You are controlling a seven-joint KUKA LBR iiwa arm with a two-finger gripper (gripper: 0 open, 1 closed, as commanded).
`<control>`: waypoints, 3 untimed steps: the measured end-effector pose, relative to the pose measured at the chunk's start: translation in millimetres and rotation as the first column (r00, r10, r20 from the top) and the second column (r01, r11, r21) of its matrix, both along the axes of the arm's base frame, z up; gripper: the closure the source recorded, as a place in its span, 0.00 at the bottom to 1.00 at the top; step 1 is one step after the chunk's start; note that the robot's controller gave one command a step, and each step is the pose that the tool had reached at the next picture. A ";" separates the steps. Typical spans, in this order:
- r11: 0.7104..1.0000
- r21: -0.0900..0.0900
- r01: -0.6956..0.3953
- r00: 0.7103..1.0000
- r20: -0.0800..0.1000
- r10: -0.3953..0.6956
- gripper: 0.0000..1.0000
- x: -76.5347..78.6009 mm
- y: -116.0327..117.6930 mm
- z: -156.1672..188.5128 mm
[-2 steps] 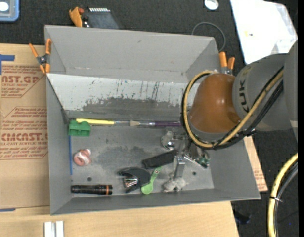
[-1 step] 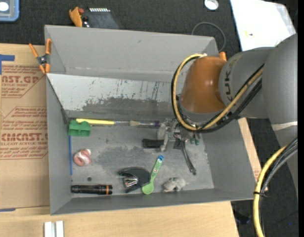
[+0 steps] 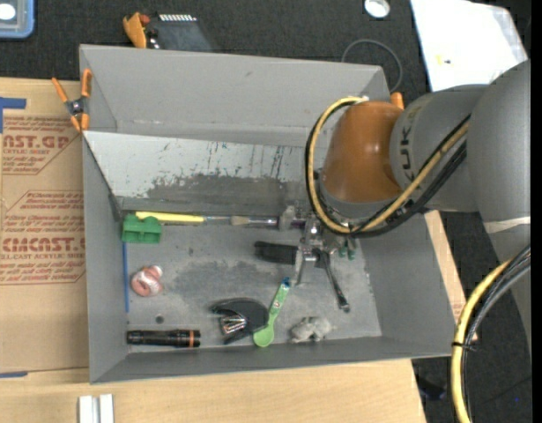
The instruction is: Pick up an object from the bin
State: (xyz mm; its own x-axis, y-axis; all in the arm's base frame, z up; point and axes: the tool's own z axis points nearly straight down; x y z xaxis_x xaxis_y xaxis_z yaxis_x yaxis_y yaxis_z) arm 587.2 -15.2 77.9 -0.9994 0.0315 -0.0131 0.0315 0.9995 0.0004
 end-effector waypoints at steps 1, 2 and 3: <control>1.000 0.000 0.000 1.000 0.000 0.000 1.00 -0.1 -0.1 -0.1; 1.000 0.000 0.000 1.000 0.000 0.000 1.00 -0.1 -0.1 -0.1; 1.000 0.000 0.015 1.000 -0.001 -0.015 1.00 -1.1 2.3 3.2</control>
Offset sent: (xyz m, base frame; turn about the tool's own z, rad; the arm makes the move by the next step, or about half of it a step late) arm 0.0000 0.0000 0.0000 0.0000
